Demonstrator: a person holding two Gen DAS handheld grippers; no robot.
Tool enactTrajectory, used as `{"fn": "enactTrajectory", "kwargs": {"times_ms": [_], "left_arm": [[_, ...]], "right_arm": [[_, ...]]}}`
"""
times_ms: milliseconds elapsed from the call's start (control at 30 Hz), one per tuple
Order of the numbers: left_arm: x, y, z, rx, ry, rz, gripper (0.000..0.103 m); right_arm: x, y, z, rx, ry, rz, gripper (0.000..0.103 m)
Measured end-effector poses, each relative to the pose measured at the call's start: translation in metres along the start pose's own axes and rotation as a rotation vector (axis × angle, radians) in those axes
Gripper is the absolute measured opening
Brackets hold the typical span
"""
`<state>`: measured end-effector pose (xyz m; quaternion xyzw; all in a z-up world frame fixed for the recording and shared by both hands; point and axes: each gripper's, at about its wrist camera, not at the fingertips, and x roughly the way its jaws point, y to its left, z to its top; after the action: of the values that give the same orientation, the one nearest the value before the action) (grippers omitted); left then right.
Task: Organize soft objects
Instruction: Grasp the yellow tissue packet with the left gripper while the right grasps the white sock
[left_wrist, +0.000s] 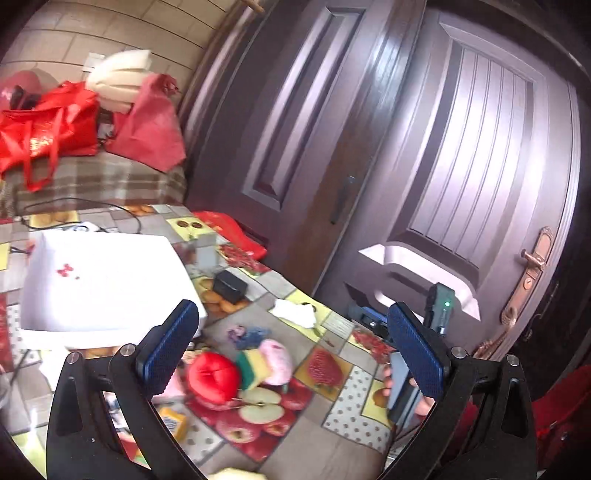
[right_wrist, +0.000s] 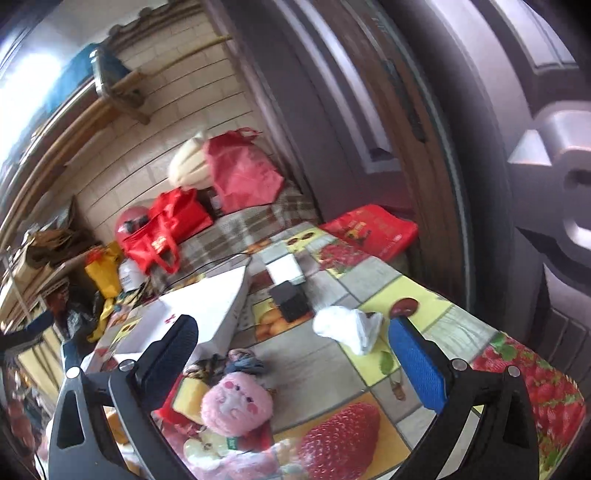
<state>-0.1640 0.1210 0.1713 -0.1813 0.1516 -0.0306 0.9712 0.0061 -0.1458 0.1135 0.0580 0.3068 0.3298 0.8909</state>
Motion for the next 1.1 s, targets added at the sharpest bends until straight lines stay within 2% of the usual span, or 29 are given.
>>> {"fn": "enactTrajectory", "kwargs": {"times_ms": [67, 167, 233, 300, 333, 433, 533, 600, 700, 800, 867, 933, 1000, 1067, 1100], "left_arm": [[-0.015, 0.016, -0.006, 0.016, 0.011, 0.074, 0.103], [-0.026, 0.041, -0.031, 0.020, 0.077, 0.246, 0.103], [-0.019, 0.060, -0.055, 0.001, 0.126, 0.380, 0.103], [-0.007, 0.076, -0.078, 0.019, 0.211, 0.434, 0.102], [0.001, 0.080, -0.090, 0.034, 0.247, 0.436, 0.098], [0.021, 0.076, -0.109, 0.096, 0.324, 0.414, 0.097], [0.031, 0.058, -0.116, 0.191, 0.356, 0.408, 0.096], [0.037, 0.050, -0.116, 0.231, 0.388, 0.366, 0.095], [0.047, 0.042, -0.114, 0.285, 0.434, 0.365, 0.091], [0.057, 0.051, -0.113, 0.278, 0.484, 0.398, 0.077], [0.064, 0.061, -0.114, 0.256, 0.512, 0.404, 0.071], [0.070, 0.065, -0.117, 0.248, 0.541, 0.390, 0.060], [0.076, 0.064, -0.120, 0.263, 0.565, 0.384, 0.058], [0.081, 0.064, -0.124, 0.270, 0.589, 0.381, 0.032], [0.082, 0.065, -0.126, 0.261, 0.598, 0.373, 0.024]], "right_arm": [[0.002, 0.019, 0.002, -0.133, 0.020, 0.018, 0.103], [0.013, 0.030, 0.008, -0.262, 0.069, -0.076, 0.103], [0.032, 0.018, 0.011, -0.273, 0.138, -0.138, 0.103], [0.055, -0.002, 0.012, -0.257, 0.231, -0.165, 0.103], [0.063, -0.009, 0.011, -0.256, 0.275, -0.167, 0.103], [0.089, -0.023, 0.005, -0.289, 0.392, -0.176, 0.103], [0.108, -0.029, 0.002, -0.310, 0.423, -0.211, 0.103], [0.120, -0.029, 0.001, -0.329, 0.437, -0.213, 0.102], [0.136, -0.023, -0.001, -0.376, 0.473, -0.215, 0.094], [0.151, -0.020, -0.003, -0.404, 0.508, -0.216, 0.086], [0.159, -0.019, -0.006, -0.415, 0.529, -0.218, 0.081], [0.165, -0.017, -0.009, -0.425, 0.547, -0.218, 0.075], [0.168, -0.017, -0.012, -0.431, 0.566, -0.212, 0.067], [0.169, -0.016, -0.012, -0.419, 0.567, -0.199, 0.058], [0.168, -0.016, -0.012, -0.416, 0.566, -0.197, 0.056]]}}
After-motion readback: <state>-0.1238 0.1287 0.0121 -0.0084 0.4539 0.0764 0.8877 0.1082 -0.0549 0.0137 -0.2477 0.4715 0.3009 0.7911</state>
